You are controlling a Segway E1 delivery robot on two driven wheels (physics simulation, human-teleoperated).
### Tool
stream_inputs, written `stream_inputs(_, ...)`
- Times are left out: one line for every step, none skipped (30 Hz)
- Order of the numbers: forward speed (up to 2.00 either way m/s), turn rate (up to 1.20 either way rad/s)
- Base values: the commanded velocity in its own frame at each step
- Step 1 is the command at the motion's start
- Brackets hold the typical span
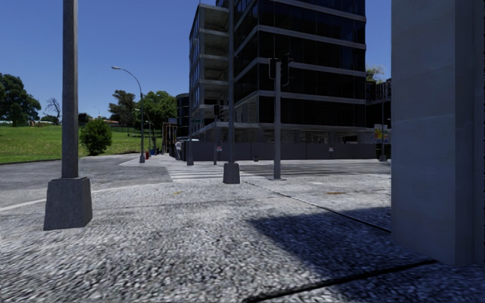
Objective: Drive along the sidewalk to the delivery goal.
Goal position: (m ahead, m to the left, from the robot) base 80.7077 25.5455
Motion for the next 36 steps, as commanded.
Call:
stream_inputs(2.00, 0.00)
stream_inputs(2.00, 0.00)
stream_inputs(2.00, 0.00)
stream_inputs(2.00, 0.00)
stream_inputs(2.00, 0.00)
stream_inputs(2.00, 0.00)
stream_inputs(2.00, 0.00)
stream_inputs(2.00, 0.00)
stream_inputs(2.00, 0.00)
stream_inputs(2.00, 0.00)
stream_inputs(2.00, 0.00)
stream_inputs(2.00, 0.00)
stream_inputs(2.00, 0.00)
stream_inputs(2.00, 0.00)
stream_inputs(2.00, 0.00)
stream_inputs(2.00, 0.00)
stream_inputs(2.00, 0.00)
stream_inputs(2.00, 0.00)
stream_inputs(2.00, 0.00)
stream_inputs(2.00, 0.00)
stream_inputs(2.00, 0.00)
stream_inputs(2.00, 0.00)
stream_inputs(2.00, 0.00)
stream_inputs(2.00, 0.00)
stream_inputs(2.00, 0.00)
stream_inputs(2.00, 0.04)
stream_inputs(2.00, 0.15)
stream_inputs(2.00, 0.21)
stream_inputs(2.00, 0.21)
stream_inputs(2.00, 0.23)
stream_inputs(2.00, 0.26)
stream_inputs(2.00, 0.27)
stream_inputs(2.00, 0.27)
stream_inputs(2.00, 0.28)
stream_inputs(2.00, 0.30)
stream_inputs(2.00, 0.34)
